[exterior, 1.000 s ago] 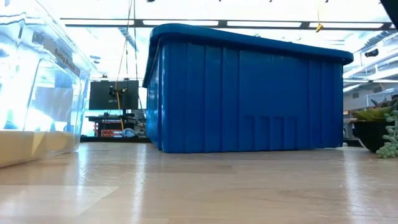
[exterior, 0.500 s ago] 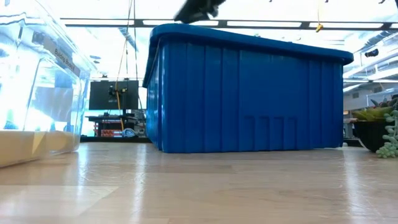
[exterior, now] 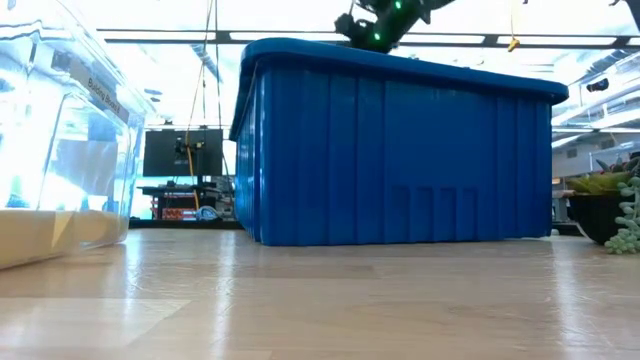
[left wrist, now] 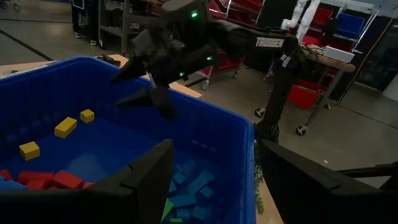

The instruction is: Sort Items/Unsort Items

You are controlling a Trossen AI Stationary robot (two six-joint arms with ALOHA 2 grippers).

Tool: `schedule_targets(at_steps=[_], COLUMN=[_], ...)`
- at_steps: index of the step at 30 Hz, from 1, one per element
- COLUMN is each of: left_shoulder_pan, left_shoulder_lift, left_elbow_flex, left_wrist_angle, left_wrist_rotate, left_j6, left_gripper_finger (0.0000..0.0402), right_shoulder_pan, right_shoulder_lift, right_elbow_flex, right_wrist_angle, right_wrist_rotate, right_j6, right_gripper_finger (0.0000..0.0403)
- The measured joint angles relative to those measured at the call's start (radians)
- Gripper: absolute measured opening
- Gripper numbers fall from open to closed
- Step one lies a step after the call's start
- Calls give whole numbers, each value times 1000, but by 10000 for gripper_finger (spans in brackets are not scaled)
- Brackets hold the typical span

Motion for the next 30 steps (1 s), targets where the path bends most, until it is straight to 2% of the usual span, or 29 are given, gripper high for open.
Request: schedule_targets(at_steps=[8,18,21,26,30], left_shoulder_pan=[0,0,0,0,9], left_shoulder_lift=[0,22,27,25,51], left_elbow_flex=[0,1,0,1,1], left_wrist_angle=[33,141,145,150,156], left_wrist_rotate=[0,-23,-60,-67,-61], left_j6=[0,4,69,241,421], left_gripper_finger=[248,248,248,248,248], right_shoulder_pan=[-57,-34,-23,12,80], right_shoulder_lift=[-31,-144,-190,-284,-361], right_elbow_flex=[-44,-38,-38,-38,-82], right_wrist_angle=[-136,-223,-298,-476,-495], right_wrist_rotate=[-120,-143,-151,-189,-217], right_j6=[-29,-64,-64,82,193], right_gripper_finger=[294,293,293,293,293])
